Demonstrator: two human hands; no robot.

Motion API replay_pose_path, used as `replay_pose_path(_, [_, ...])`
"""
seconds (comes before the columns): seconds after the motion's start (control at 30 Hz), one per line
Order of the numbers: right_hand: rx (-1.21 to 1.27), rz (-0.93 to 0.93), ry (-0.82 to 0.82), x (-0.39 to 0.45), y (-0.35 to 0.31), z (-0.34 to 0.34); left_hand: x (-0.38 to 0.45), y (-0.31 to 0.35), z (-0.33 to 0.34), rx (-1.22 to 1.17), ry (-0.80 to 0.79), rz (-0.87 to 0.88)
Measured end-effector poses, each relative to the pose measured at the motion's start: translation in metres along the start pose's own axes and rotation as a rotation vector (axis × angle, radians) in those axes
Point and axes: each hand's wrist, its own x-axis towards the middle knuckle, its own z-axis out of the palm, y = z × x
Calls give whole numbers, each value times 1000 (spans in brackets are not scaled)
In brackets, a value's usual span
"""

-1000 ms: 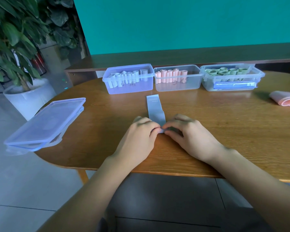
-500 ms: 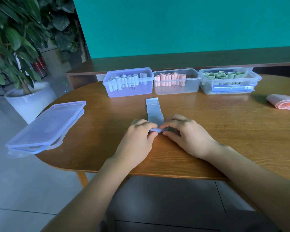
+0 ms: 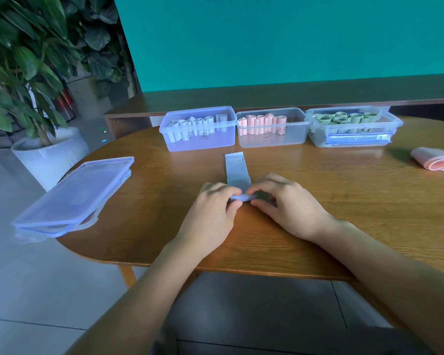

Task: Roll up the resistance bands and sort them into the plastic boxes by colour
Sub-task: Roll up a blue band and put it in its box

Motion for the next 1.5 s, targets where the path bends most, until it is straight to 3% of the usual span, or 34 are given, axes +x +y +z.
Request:
replay_pose_path(0.83, [-101,42,-29,17,10,1,14,0,4,63,55,86])
replay_pose_path(1.5, [-133,25,-52,29,17,2,34,-9,8,45,44,-6])
